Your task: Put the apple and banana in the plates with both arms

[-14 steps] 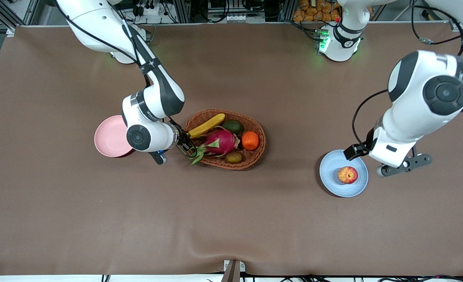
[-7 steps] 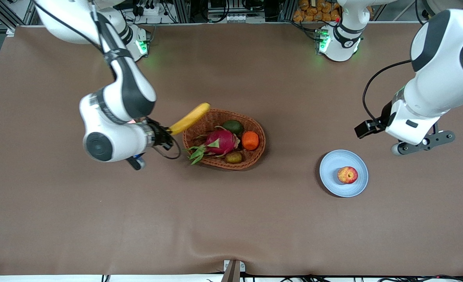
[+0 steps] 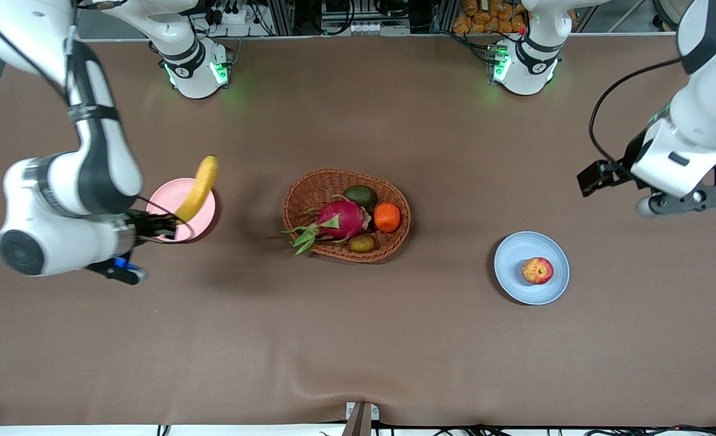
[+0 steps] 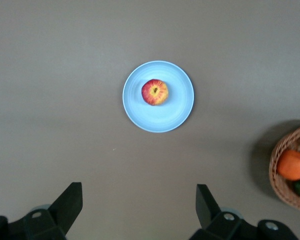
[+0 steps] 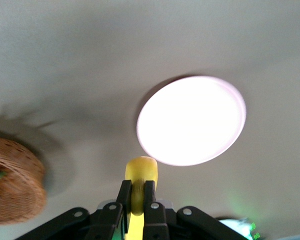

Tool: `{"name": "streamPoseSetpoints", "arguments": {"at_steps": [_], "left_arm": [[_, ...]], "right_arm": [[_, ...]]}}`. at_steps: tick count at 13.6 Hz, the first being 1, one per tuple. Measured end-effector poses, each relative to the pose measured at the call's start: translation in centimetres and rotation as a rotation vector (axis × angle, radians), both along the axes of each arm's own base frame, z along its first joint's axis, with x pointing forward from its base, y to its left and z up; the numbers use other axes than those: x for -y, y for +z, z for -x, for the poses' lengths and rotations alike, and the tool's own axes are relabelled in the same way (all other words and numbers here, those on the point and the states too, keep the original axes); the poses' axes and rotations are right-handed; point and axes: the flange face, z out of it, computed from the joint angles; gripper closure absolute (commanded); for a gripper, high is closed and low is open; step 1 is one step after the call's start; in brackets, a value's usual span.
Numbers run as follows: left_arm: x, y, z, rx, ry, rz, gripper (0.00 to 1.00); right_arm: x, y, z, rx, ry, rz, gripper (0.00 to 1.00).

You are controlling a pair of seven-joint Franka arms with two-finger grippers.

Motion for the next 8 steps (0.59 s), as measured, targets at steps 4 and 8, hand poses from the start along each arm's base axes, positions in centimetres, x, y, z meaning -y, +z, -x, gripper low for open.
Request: {"name": "streamPoseSetpoints", "arguments": {"at_steps": [4, 8], "left_arm": [[-2.2, 2.3, 1.5, -0.008, -0.025, 0.019, 0.00], [-2.1, 3.0, 2.3, -0.018, -0.029, 0.026, 0.00]], "right_arm": [[1.5, -3.7, 1.0, 0.104, 0.184, -0.021, 1.00], [1.9, -6.8, 3.5, 0.164, 0.212, -0.021, 1.00]]}}
